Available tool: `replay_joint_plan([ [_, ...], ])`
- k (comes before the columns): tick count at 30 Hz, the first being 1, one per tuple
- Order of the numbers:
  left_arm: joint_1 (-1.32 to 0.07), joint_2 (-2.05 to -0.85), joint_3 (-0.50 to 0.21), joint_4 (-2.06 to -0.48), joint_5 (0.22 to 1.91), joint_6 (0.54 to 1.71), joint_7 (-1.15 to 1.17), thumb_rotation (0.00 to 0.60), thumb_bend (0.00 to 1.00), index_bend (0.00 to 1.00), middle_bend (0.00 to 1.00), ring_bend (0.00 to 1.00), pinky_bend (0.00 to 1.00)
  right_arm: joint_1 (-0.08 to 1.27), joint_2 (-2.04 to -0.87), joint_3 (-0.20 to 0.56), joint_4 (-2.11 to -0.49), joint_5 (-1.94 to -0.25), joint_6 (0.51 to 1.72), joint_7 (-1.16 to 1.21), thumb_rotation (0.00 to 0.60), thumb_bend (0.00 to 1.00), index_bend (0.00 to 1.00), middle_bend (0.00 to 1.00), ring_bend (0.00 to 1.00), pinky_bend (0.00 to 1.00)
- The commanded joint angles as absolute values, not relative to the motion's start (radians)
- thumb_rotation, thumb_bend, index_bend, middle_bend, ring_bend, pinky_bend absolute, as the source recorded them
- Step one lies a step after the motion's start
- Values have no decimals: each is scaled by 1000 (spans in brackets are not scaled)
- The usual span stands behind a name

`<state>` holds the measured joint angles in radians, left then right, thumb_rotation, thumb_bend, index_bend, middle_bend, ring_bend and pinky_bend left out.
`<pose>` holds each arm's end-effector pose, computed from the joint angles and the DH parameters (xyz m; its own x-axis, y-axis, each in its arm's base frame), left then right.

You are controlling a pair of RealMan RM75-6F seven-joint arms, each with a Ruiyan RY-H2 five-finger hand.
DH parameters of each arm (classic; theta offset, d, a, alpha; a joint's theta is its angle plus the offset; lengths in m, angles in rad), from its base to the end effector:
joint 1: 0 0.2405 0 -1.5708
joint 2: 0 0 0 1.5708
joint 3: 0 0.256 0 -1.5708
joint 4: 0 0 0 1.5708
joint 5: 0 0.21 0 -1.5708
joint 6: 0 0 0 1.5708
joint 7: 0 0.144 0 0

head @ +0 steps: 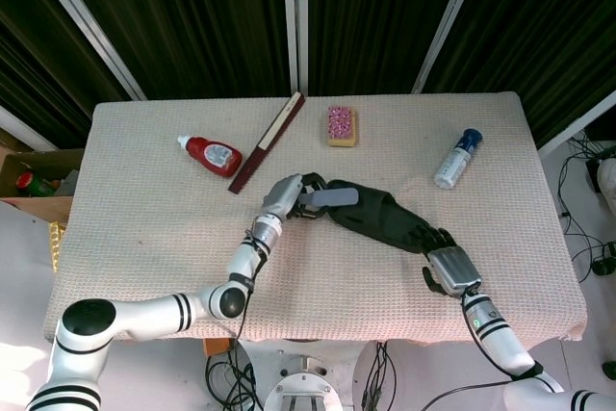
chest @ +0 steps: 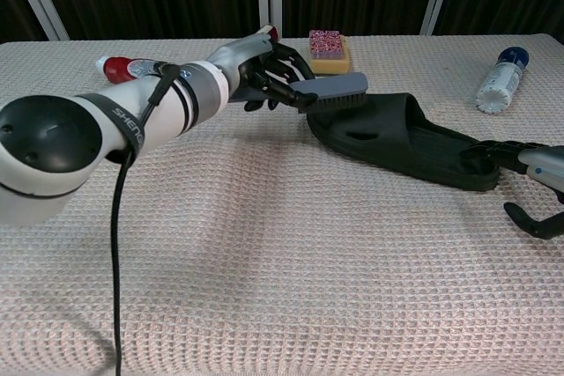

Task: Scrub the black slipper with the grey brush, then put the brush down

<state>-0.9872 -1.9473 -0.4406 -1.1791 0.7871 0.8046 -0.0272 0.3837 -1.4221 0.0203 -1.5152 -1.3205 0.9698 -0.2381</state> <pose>-0.0380 0.3783 -0.1102 -0.2482 0.4848 0.8387 0.9467 -0.0622 0.3161 -0.2707 -0.2397 0.0014 0.4514 -0.4374 0.7778 -0.8922 -0.2346 0.3859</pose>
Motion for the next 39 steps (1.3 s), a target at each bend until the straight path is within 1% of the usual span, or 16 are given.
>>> replay_joint_plan([
  [1,-1001,-1984,-450,-1148,766,843,2,600,440,933,986,1000,1000,386,-1424,19,-1515,-1320,970,-238,600,607,0,32,0,0],
  [7,-1005,-2018,-444,-1149,739,871,55,600,441,933,987,1000,1000,388,-1424,16,-1516,-1315,976,-240,600,615,0,32,0,0],
  [11,-996,-2012,-432,-1191,727,851,72,600,440,933,987,1000,1000,388,-1422,14,-1522,-1312,984,-246,600,616,0,32,0,0],
  [14,-995,-1984,-418,-1228,710,782,76,600,440,933,987,1000,1000,388,-1423,13,-1523,-1309,987,-246,600,617,0,31,0,0],
  [19,-1003,-1901,-409,-1291,674,597,32,600,440,936,990,1000,1000,390,-1425,11,-1521,-1306,988,-244,600,618,0,29,0,0],
  [21,-1007,-1884,-414,-1298,665,563,9,600,440,936,990,1000,1000,391,-1424,10,-1519,-1306,989,-245,600,619,0,29,0,0],
  [22,-1008,-1882,-416,-1296,665,565,3,600,439,936,990,1000,1000,391,-1424,10,-1518,-1306,989,-244,600,619,0,29,0,0],
  [23,-1009,-1886,-419,-1292,668,582,-1,600,440,936,990,1000,1000,391,-1424,9,-1517,-1305,989,-243,600,619,0,29,0,0],
  [25,-1007,-1913,-429,-1274,677,651,-7,600,440,936,989,1000,1000,391,-1426,7,-1514,-1305,989,-239,600,619,0,29,0,0],
  [30,-1004,-2015,-478,-1195,707,858,-26,600,439,935,988,1000,1000,392,-1428,5,-1508,-1303,988,-232,600,623,0,29,0,0],
  [33,-1003,-2064,-513,-1141,729,945,-51,600,440,935,987,1000,1000,392,-1426,4,-1507,-1304,989,-229,600,626,0,29,0,0],
  [36,-1005,-2098,-539,-1093,744,993,-67,600,441,930,986,1000,1000,392,-1425,3,-1507,-1305,990,-226,600,628,0,29,0,0],
  [39,-1006,-2113,-538,-1064,748,993,-54,600,441,928,984,1000,1000,393,-1426,1,-1506,-1304,989,-224,600,628,0,29,0,0],
])
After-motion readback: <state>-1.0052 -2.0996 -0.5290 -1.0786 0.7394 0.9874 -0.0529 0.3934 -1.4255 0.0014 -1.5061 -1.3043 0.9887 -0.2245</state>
